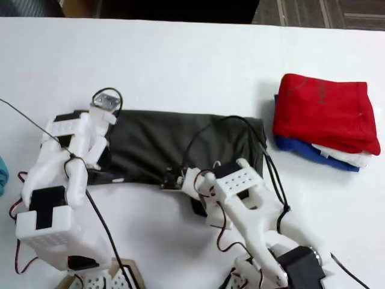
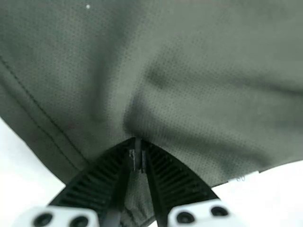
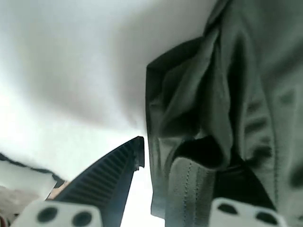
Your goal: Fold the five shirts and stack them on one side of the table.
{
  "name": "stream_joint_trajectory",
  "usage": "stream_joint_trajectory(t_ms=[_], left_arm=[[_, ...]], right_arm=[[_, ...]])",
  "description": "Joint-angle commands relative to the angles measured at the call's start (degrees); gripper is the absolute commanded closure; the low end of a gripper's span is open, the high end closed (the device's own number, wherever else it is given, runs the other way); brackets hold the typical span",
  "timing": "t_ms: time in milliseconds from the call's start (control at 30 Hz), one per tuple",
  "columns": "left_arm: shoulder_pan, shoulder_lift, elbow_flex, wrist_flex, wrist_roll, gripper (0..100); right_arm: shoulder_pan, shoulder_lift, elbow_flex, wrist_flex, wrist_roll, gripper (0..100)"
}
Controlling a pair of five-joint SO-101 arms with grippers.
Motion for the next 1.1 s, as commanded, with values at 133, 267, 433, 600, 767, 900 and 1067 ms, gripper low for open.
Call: stream_joint_trajectory(t_ms=[133,267,433,600,767,900,1067], left_arm=[[0.44,0.35,0.22,-1.14,0.0,97],[0.44,0.35,0.22,-1.14,0.09,97],[0.44,0.35,0.22,-1.14,0.09,97],[0.44,0.35,0.22,-1.14,0.09,97],[0.26,0.35,0.22,-1.14,0.09,97],[0.18,0.35,0.31,-1.14,0.18,97],[0.18,0.35,0.31,-1.14,0.18,97]], right_arm=[[0.31,-1.54,6.33,-2.07,-0.18,76.1],[0.4,-1.54,6.68,-4.35,-0.18,76.1],[0.4,-0.13,6.51,-5.49,0.0,76.1],[0.4,7.6,-0.18,-1.89,0.0,76.1],[0.4,17.54,-9.05,3.3,-0.18,76.2],[0.31,18.95,-10.29,3.56,-0.18,76.2],[0.31,18.77,-9.58,3.91,-0.18,76.2]])
